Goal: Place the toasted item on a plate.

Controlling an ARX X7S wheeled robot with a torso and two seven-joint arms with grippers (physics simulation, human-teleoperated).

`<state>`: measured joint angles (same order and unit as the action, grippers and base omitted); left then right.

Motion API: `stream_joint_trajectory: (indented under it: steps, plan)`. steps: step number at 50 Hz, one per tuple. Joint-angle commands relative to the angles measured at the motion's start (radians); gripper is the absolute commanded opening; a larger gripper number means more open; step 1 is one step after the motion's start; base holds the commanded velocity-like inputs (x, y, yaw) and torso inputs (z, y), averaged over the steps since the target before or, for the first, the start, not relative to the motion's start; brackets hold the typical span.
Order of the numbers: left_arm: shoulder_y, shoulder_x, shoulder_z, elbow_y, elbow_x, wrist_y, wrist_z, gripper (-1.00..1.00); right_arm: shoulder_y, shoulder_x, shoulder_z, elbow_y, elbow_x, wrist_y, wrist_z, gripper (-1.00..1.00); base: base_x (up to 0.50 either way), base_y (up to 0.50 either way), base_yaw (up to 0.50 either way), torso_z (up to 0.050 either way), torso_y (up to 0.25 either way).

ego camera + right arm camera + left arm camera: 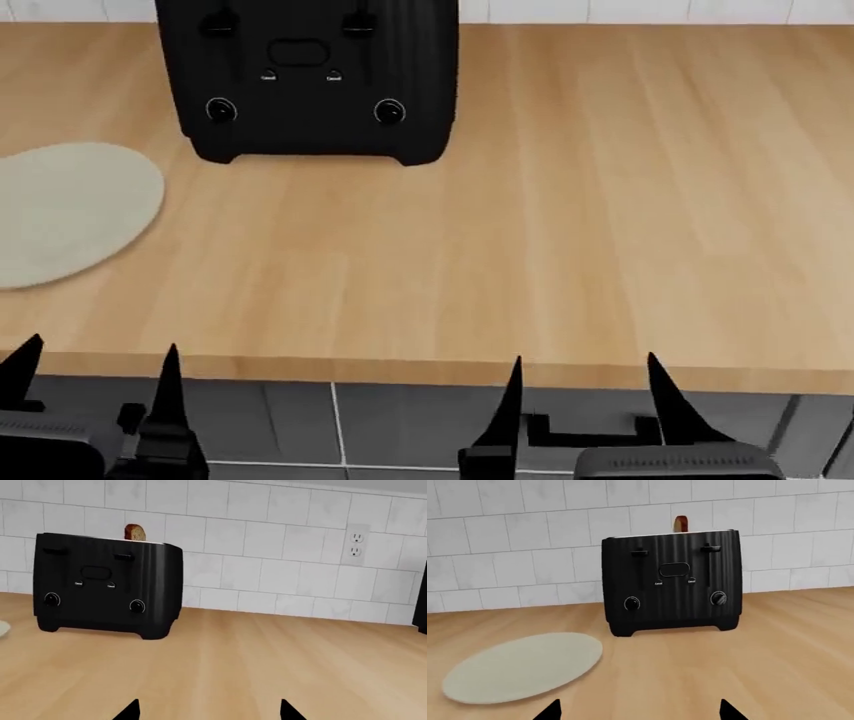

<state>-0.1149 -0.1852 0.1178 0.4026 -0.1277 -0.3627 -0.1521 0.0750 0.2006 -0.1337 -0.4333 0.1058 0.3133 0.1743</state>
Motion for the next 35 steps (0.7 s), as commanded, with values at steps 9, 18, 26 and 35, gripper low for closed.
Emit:
stream_joint_trajectory:
  steps: [9, 18, 26, 35]
  plan:
    - [-0.012, -0.007, -0.016, 0.061, -0.031, -0.045, -0.025, 1.00, 0.013, 0.013, -0.005, -0.040, 0.009, 0.034, 0.014, 1.00, 0.00, 0.34, 0.00, 0.000, 0.000]
    - [-0.014, -0.004, -0.022, 0.061, -0.043, -0.048, -0.036, 1.00, 0.012, 0.017, -0.010, -0.038, 0.013, 0.028, 0.017, 1.00, 0.00, 0.41, 0.00, 0.000, 0.000]
    - [-0.017, -0.003, -0.025, 0.067, -0.054, -0.058, -0.048, 1.00, 0.007, 0.022, -0.015, -0.043, 0.015, 0.030, 0.023, 1.00, 0.00, 0.40, 0.00, 0.000, 0.000]
    - [-0.013, -0.008, -0.026, 0.068, -0.057, -0.053, -0.059, 1.00, 0.009, 0.026, -0.020, -0.042, 0.019, 0.031, 0.029, 1.00, 0.00, 0.40, 0.00, 0.000, 0.000]
